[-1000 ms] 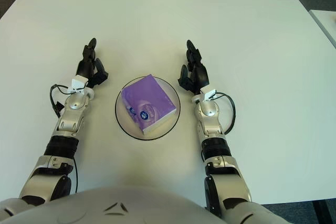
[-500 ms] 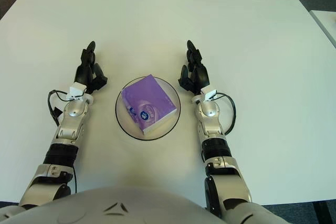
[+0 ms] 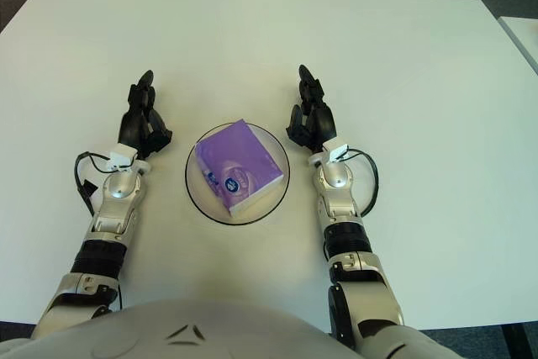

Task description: Put the tissue paper into the plate.

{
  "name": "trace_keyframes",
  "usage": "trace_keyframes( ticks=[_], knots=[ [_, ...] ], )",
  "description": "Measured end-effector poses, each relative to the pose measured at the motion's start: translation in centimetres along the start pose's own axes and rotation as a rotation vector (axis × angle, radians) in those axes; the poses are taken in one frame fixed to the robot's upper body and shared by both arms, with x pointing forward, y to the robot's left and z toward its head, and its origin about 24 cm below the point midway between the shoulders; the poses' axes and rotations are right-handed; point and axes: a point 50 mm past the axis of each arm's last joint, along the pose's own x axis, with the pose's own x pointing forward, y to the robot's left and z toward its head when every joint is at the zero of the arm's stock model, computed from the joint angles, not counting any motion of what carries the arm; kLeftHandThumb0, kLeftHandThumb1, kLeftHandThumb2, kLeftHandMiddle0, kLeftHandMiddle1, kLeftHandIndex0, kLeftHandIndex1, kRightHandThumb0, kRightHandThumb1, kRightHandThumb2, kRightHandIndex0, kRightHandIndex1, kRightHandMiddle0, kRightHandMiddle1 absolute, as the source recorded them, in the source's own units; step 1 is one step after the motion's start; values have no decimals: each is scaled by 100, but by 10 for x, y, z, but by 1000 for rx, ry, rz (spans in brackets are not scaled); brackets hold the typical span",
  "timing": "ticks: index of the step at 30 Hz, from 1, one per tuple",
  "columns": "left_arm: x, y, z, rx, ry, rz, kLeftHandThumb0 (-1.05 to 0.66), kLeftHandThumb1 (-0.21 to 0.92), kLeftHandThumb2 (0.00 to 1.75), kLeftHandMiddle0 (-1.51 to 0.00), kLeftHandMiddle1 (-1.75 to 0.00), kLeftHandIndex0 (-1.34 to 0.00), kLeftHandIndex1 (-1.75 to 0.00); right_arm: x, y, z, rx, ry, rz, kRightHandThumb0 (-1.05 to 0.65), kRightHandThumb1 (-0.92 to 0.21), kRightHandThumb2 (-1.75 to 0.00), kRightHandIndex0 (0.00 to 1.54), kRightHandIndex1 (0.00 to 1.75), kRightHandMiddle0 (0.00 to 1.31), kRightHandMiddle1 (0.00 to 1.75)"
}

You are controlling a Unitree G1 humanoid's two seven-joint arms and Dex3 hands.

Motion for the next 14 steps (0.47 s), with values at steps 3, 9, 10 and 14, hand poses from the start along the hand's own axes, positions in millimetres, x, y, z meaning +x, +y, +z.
trace_keyframes(
  ticks=[3,9,10,14],
  knots=[
    [-2,0,0,-3,-4,5,-81,92,113,-25,-4,0,-50,-1,-1,-1,10,0,-27,-72,-92,-97,15,2,0,33],
    [-4,0,0,-6,-12,17,-81,92,113,-26,-3,0,-52,-2,-4,-1,28,1,-106,-70,-92,-94,17,2,0,37],
    [-4,0,0,-7,-14,18,-81,92,113,-26,-3,0,-52,-2,-5,-1,31,0,-120,-70,-92,-94,17,2,0,37],
    [-4,0,1,-8,-18,18,-81,92,113,-25,-3,0,-51,-3,-7,-1,39,-1,-165,-69,-92,-92,17,2,0,38]
  ],
)
